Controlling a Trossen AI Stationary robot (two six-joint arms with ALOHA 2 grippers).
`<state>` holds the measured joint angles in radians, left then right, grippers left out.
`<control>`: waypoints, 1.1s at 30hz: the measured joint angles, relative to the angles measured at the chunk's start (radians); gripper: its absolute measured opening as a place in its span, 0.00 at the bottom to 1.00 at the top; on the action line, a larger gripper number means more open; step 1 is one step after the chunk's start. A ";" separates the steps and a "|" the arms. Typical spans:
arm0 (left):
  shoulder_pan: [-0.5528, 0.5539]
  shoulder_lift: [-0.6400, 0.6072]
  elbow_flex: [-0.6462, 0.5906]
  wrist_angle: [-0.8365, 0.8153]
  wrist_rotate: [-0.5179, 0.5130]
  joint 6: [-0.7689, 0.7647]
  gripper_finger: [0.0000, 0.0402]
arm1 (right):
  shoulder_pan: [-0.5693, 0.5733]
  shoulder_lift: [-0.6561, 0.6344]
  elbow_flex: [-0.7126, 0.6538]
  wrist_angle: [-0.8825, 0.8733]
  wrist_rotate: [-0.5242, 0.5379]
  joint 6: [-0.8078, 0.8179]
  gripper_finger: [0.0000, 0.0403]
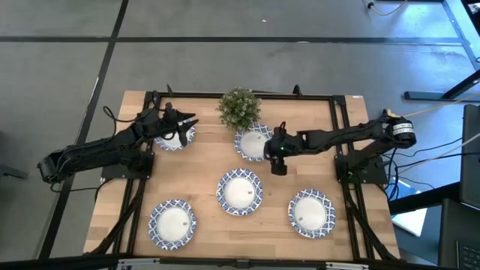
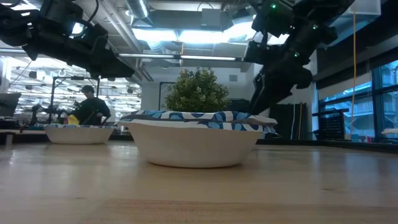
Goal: Nest bowls inside each other
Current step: Stack the blue pattern bowl on the blue pattern bowl
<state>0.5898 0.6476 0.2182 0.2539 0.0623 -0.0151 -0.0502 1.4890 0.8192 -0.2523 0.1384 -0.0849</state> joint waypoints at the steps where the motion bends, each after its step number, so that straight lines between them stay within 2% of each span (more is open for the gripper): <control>1: 0.000 0.000 0.000 0.000 0.000 0.000 0.32 | 0.000 0.007 0.003 0.000 -0.013 0.001 0.57; 7: 0.000 0.000 0.000 0.000 -0.002 0.000 0.32 | 0.003 0.084 0.039 -0.017 -0.052 -0.026 0.49; 13: 0.000 0.000 0.000 -0.001 -0.002 0.000 0.32 | 0.003 0.161 0.071 -0.035 -0.070 -0.029 0.48; 21: 0.000 0.000 0.000 -0.006 -0.003 0.000 0.32 | 0.003 0.174 0.077 -0.039 -0.068 -0.028 0.44; 26: 0.000 0.000 0.000 -0.007 -0.003 0.000 0.32 | 0.001 0.173 0.077 -0.039 -0.064 -0.025 0.35; 33: 0.000 0.000 0.000 -0.007 -0.003 0.000 0.32 | 0.000 0.173 0.077 -0.039 -0.062 -0.023 0.15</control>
<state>0.5900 0.6476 0.2184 0.2466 0.0597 -0.0151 -0.0502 1.6619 0.8959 -0.2909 0.0769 -0.1084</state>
